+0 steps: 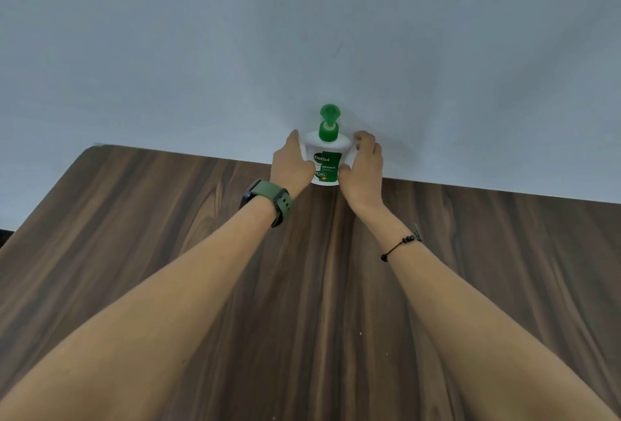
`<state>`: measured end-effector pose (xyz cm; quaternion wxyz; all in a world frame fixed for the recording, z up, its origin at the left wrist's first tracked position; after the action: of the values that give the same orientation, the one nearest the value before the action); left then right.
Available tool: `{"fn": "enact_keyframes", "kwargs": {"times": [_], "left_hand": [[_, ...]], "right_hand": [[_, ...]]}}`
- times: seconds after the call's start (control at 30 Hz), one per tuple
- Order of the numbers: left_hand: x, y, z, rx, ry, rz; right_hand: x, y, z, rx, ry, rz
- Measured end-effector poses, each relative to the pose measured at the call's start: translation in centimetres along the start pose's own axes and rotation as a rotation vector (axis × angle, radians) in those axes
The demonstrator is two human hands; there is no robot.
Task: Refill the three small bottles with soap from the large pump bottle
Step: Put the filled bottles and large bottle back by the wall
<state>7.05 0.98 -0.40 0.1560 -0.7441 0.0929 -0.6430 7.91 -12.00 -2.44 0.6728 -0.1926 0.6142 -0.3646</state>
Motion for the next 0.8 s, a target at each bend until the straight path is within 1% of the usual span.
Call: {"fn": "enact_keyframes", "kwargs": {"times": [0.13, 0.27, 0.4, 0.57, 0.7, 0.8], "left_hand": [[0.2, -0.7, -4.1, -0.020, -0.026, -0.040], [0.0, -0.6, -9.3, -0.096, -0.094, -0.046], [-0.8, -0.8, -16.6, -0.169, -0.117, -0.065], [-4.7, -1.3, -24.5, -0.274, -0.200, 0.037], [-8.1, -1.1, -29.5, -0.358, -0.271, 0.139], [-9.9, -0.8, -32.2, -0.376, -0.301, 0.180]], "right_hand": [[-0.6, -2.6, -3.3, -0.052, 0.033, 0.014], [-1.9, -5.7, -8.3, -0.135, 0.066, 0.037], [-2.5, -8.5, -14.5, -0.225, 0.092, 0.022], [-1.5, -10.1, -22.8, -0.429, 0.172, -0.103], [0.7, -10.2, -28.4, -0.518, 0.279, -0.166], [1.8, -10.6, -31.3, -0.590, 0.316, -0.241]]}}
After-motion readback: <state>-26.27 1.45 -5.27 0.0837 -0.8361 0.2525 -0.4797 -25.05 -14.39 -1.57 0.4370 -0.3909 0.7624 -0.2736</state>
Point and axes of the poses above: each hand's wrist, its own z-axis towards the middle knuckle, its own y-axis out of the palm, x = y × z, the point moved 6 cm from there along z, towards the middle knuckle, and after that the axes turned 9 degrees about -z, right-handed, at the moved point
